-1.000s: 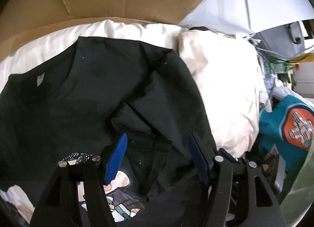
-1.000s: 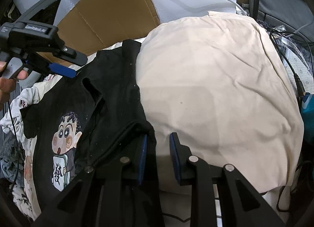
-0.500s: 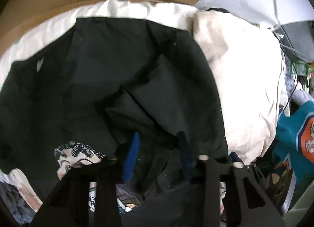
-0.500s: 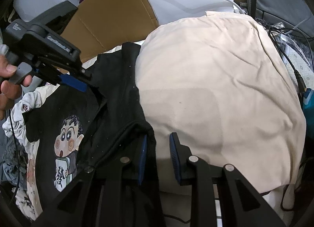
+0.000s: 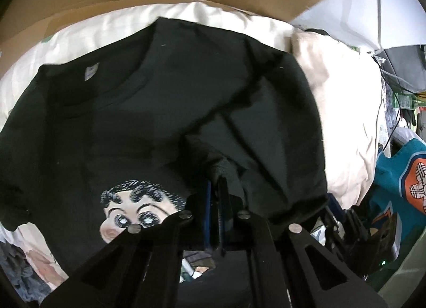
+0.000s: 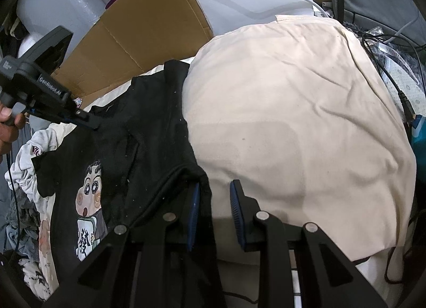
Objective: Fold clothes
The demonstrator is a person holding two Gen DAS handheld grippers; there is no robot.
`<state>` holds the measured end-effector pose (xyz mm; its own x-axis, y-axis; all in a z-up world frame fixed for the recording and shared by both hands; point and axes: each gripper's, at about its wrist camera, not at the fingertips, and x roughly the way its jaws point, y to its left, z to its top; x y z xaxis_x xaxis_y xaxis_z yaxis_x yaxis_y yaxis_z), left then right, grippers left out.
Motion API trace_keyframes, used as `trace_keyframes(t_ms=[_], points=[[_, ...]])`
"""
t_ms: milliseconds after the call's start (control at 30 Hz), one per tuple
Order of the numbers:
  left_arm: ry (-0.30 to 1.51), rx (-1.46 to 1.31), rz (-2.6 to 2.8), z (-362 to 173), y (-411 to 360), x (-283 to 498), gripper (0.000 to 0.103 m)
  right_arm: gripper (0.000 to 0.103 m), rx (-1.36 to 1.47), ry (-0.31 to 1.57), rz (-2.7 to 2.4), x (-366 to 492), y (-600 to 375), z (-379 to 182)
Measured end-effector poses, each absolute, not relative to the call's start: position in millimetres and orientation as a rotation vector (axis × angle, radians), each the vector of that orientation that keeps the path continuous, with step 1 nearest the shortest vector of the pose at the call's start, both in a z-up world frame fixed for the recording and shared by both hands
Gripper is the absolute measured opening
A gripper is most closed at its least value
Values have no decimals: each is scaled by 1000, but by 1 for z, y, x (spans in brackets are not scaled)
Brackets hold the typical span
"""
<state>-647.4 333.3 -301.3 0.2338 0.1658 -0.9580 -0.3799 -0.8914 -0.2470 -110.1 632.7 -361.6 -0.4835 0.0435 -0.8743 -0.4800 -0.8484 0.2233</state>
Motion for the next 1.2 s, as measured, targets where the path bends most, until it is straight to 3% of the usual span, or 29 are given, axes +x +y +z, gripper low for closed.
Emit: trace_keyframes(t_ms=[300, 667, 1100, 1167, 1200], points=[[153, -2075, 1686, -310, 287, -654, 2, 22, -1391, 623, 2379, -111, 633, -361], [62, -2043, 1712, -331, 241, -673, 1, 14, -1410, 580, 2385, -112, 634, -363], [-10, -2058, 1688, -349, 229, -674, 2, 13, -1436, 547, 2388, -113, 632, -364], [-4, -2036, 1703, -346, 228, -671, 7, 13, -1440, 542, 2385, -114, 632, -363], [2, -2024, 1710, -344, 227, -670, 23, 13, -1440, 541, 2383, -114, 631, -363]])
